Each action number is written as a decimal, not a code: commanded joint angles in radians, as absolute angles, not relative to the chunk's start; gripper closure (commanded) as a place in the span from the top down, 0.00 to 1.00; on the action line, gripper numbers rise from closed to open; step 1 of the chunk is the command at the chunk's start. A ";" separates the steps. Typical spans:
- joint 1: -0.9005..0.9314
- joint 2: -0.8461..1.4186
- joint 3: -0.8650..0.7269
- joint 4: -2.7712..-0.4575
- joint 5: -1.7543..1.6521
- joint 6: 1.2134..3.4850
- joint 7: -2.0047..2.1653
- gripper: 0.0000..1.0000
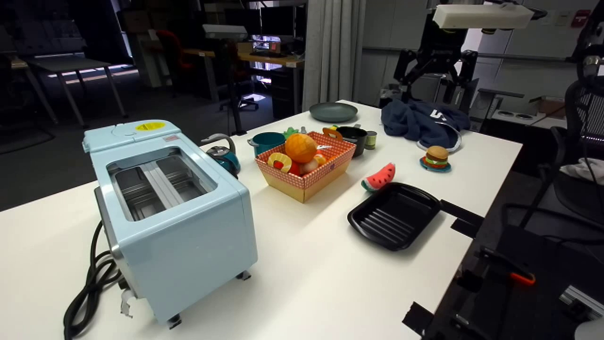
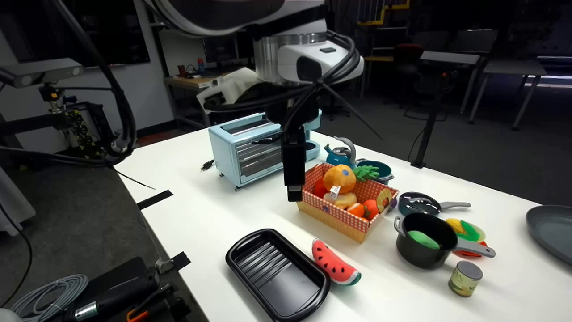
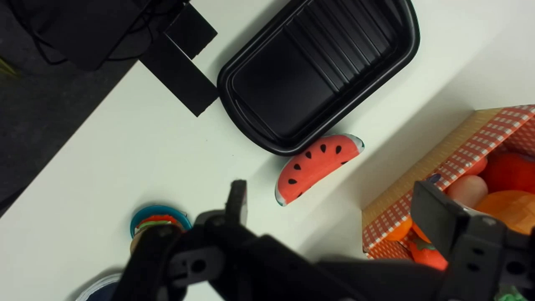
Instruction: Place the watermelon toy in the basket
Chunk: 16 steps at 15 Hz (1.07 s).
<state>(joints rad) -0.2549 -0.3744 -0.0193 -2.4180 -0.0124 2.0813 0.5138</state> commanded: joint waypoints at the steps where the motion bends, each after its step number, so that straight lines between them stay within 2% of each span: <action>1: -0.250 -0.305 -0.033 -2.402 -0.023 2.114 0.535 1.00; 9: -0.250 -0.043 -0.071 -2.366 -0.094 2.386 0.621 1.00; 16: -0.197 0.182 -0.141 -2.262 -0.150 2.459 0.759 1.00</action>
